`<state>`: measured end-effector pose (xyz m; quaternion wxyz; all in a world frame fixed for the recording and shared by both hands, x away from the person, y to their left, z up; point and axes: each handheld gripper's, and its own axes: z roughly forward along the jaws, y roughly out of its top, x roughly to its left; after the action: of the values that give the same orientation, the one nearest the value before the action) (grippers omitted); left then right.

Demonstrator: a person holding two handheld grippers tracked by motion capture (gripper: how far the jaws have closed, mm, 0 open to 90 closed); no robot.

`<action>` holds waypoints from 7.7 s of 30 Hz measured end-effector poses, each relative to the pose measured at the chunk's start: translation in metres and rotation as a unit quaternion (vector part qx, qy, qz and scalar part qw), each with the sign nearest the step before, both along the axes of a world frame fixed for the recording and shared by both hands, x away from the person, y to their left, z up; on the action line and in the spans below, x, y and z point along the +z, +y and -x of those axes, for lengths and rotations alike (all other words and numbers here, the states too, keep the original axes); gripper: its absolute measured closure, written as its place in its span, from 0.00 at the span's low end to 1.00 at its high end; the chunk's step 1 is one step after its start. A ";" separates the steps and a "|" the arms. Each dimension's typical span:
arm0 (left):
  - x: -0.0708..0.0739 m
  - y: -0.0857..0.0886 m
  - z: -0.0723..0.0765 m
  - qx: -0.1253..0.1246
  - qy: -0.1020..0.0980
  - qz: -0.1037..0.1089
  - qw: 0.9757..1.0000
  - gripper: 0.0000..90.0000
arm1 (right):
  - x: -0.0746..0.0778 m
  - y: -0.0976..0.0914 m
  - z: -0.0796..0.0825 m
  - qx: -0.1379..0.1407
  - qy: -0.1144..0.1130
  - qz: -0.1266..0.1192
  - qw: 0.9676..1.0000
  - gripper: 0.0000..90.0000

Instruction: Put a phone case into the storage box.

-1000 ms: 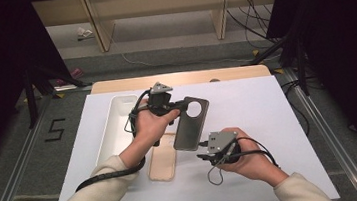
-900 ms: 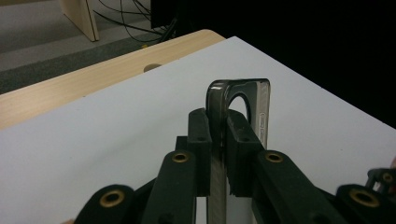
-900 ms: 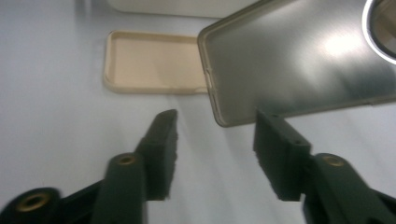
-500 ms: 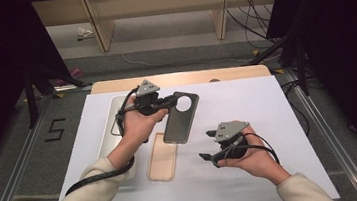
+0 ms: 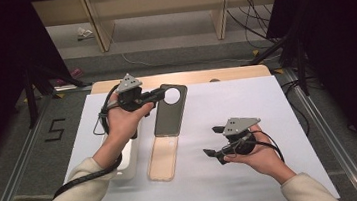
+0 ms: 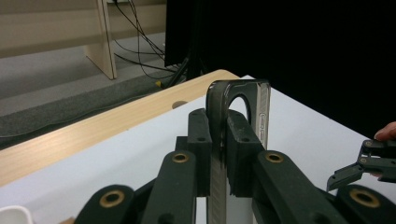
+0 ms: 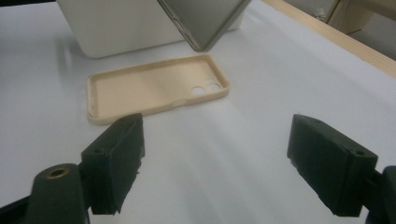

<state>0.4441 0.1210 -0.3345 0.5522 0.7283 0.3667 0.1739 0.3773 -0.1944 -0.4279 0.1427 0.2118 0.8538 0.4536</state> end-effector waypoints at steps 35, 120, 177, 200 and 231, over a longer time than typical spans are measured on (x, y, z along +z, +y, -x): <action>0.020 0.071 -0.013 0.031 -0.029 0.025 0.999 0.91 | -0.001 -0.022 0.004 -0.036 0.010 -0.030 0.999 0.20; 0.005 0.133 -0.061 0.048 -0.057 -0.024 0.997 0.91 | -0.001 -0.026 0.002 -0.054 0.007 -0.043 0.998 0.21; -0.019 0.133 -0.081 0.060 -0.032 -0.035 0.997 0.90 | -0.001 -0.027 0.001 -0.055 0.008 -0.050 0.997 0.21; -0.030 0.132 -0.085 0.063 -0.021 -0.036 0.997 0.90 | -0.001 -0.027 0.001 -0.055 0.008 -0.051 0.997 0.21; -0.044 0.134 -0.089 0.068 -0.004 -0.035 0.997 0.90 | -0.001 -0.026 0.001 -0.053 0.009 -0.051 0.997 0.21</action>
<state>0.5335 0.2548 -0.3784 0.5150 0.7195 0.4072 0.2266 0.3758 -0.2204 -0.4290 0.1476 0.2682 0.8185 0.4861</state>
